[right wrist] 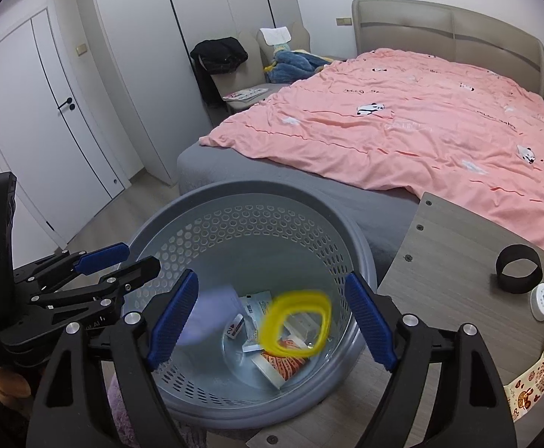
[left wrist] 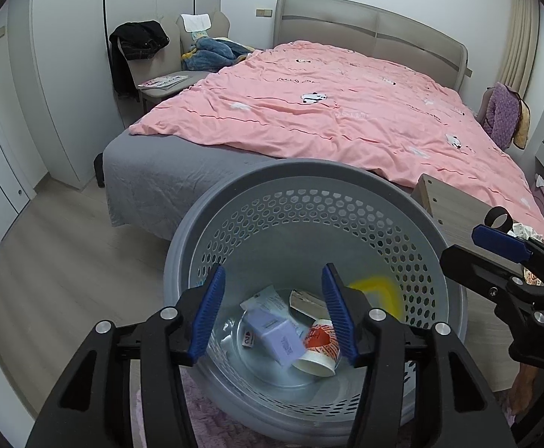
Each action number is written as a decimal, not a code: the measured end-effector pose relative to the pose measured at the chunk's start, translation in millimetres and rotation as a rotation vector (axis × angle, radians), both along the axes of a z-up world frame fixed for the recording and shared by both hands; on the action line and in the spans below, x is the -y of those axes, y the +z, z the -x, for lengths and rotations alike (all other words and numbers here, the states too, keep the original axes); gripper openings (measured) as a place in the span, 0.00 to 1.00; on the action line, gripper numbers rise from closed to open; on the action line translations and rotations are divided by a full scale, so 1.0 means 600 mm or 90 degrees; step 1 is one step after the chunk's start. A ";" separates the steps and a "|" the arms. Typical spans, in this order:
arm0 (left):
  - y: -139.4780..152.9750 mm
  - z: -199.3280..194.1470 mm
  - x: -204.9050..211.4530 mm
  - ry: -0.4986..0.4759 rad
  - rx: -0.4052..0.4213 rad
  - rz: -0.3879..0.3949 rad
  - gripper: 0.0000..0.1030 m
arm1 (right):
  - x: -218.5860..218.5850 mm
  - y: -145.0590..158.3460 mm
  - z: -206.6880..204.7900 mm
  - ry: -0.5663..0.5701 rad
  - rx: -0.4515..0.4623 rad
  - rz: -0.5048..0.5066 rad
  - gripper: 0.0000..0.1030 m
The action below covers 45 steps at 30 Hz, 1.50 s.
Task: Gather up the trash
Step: 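Carry the box and lid over the basket and open both grippers, then withdraw both grippers from the basket back toward the table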
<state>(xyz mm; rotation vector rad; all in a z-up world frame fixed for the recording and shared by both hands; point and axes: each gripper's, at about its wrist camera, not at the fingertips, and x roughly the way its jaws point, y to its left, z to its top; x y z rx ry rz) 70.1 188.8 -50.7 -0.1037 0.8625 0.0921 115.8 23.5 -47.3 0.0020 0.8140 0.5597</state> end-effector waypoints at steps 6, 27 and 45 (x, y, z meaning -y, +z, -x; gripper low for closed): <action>0.002 0.005 0.001 0.011 0.002 -0.008 0.57 | 0.002 0.000 0.002 -0.001 -0.002 -0.001 0.77; 0.010 0.010 -0.006 0.030 0.006 -0.020 0.68 | 0.008 0.003 0.011 -0.004 -0.001 -0.009 0.78; 0.019 0.006 0.035 0.008 0.003 -0.031 0.72 | 0.085 0.016 0.035 -0.065 0.001 -0.022 0.85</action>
